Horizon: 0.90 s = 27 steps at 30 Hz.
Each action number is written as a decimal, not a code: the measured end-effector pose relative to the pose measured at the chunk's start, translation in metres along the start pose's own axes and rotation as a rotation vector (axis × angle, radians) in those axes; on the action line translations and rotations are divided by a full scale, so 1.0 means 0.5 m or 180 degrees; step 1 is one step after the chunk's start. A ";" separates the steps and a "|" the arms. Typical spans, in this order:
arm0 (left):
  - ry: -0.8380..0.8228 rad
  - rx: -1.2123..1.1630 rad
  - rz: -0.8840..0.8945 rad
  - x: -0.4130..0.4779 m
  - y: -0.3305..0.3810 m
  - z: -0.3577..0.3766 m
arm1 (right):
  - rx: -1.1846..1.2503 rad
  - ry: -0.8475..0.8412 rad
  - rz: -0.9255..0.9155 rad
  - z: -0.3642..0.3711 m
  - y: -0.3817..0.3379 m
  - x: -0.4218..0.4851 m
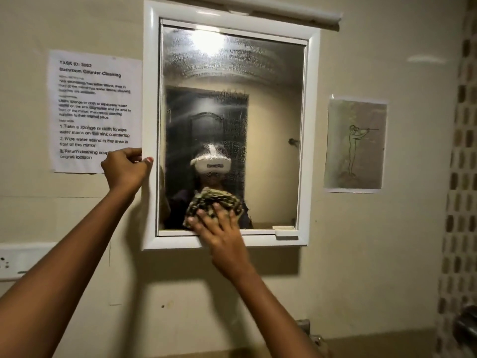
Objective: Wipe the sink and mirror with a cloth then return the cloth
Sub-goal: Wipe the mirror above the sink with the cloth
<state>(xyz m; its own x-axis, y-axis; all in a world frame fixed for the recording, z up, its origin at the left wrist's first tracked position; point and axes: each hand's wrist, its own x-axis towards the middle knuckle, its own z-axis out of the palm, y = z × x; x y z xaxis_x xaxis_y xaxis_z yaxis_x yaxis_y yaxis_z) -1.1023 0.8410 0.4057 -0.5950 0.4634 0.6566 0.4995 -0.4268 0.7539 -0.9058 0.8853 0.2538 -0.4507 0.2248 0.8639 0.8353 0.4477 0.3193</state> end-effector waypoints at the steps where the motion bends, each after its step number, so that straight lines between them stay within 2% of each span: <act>1: -0.0015 -0.0023 -0.0005 -0.002 -0.001 0.000 | 0.0007 0.0065 0.0226 -0.008 0.031 -0.012; 6: -0.0037 -0.0030 -0.0026 -0.009 0.005 -0.002 | 0.0299 0.0483 0.1910 -0.051 0.162 -0.086; 12: -0.0128 -0.0136 -0.0077 -0.016 -0.002 -0.011 | 0.0171 0.0649 0.2379 -0.065 0.145 -0.078; 17: -0.0343 -0.0090 -0.0032 -0.010 -0.010 -0.024 | 0.0606 0.0974 0.3075 -0.059 0.132 -0.038; 20: -0.0319 -0.0099 -0.0075 -0.003 -0.014 -0.019 | 0.0467 0.0754 0.3029 -0.048 0.089 0.000; 23: -0.0100 0.0035 -0.0173 -0.005 -0.009 -0.008 | 0.0305 0.0758 0.2658 -0.026 0.037 0.008; 25: 0.0098 0.0097 -0.0267 -0.014 0.000 0.002 | 0.0388 0.0708 0.2282 -0.012 -0.003 0.001; 27: 0.0237 0.0115 -0.0366 -0.019 0.008 0.011 | 0.0585 0.0404 0.1623 -0.002 -0.058 -0.001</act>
<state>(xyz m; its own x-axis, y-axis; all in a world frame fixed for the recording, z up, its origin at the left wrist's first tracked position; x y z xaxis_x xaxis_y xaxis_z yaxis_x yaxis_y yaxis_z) -1.0913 0.8390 0.4024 -0.6940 0.4482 0.5635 0.4469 -0.3454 0.8252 -0.9297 0.8714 0.2446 0.0473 0.3515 0.9350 0.8639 0.4556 -0.2149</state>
